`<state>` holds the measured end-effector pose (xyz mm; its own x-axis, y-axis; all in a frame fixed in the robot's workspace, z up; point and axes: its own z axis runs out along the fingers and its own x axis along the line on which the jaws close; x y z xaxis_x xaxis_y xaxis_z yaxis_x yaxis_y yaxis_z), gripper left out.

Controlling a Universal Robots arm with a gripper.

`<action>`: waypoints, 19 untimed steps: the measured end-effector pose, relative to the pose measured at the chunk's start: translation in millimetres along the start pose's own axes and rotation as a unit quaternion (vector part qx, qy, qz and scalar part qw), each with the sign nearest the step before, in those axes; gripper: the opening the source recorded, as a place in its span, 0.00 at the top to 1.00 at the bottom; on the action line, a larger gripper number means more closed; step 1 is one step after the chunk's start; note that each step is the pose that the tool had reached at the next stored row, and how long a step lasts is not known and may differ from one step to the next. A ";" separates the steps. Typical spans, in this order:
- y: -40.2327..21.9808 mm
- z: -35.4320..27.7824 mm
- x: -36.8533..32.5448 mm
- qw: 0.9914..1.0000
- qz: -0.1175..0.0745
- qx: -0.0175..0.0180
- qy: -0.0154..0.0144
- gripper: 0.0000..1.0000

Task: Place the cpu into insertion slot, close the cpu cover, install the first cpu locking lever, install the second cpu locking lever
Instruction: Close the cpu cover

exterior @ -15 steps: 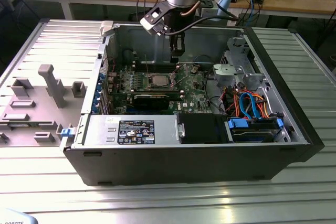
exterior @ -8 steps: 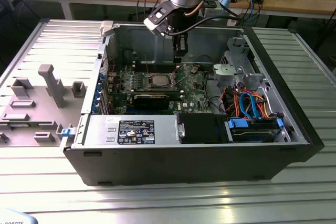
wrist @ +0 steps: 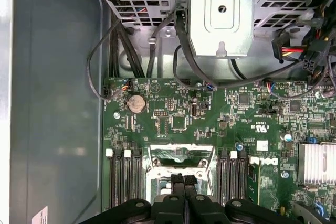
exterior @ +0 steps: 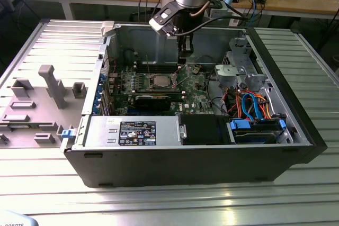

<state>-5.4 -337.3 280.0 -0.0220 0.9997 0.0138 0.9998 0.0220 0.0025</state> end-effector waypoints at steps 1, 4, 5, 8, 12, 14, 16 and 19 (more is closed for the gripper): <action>1.7 0.2 0.0 1.000 0.000 0.000 0.000 0.89; 4.5 1.5 -0.1 1.000 0.000 0.000 0.000 0.89; 4.8 2.5 -0.1 1.000 0.000 0.000 0.000 0.89; 6.4 3.5 -0.2 1.000 0.000 0.000 -0.001 0.89; 11.6 5.3 -0.3 1.000 0.000 0.001 -0.001 0.89; 15.0 6.5 -0.4 1.000 0.000 0.001 -0.002 0.89; 21.4 8.5 -0.6 1.000 0.000 0.002 -0.002 0.89; 30.5 12.0 -0.8 1.000 0.000 0.002 -0.003 0.89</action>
<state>25.1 -337.3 268.1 -0.0221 0.9997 0.0085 0.9998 0.0221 -0.0010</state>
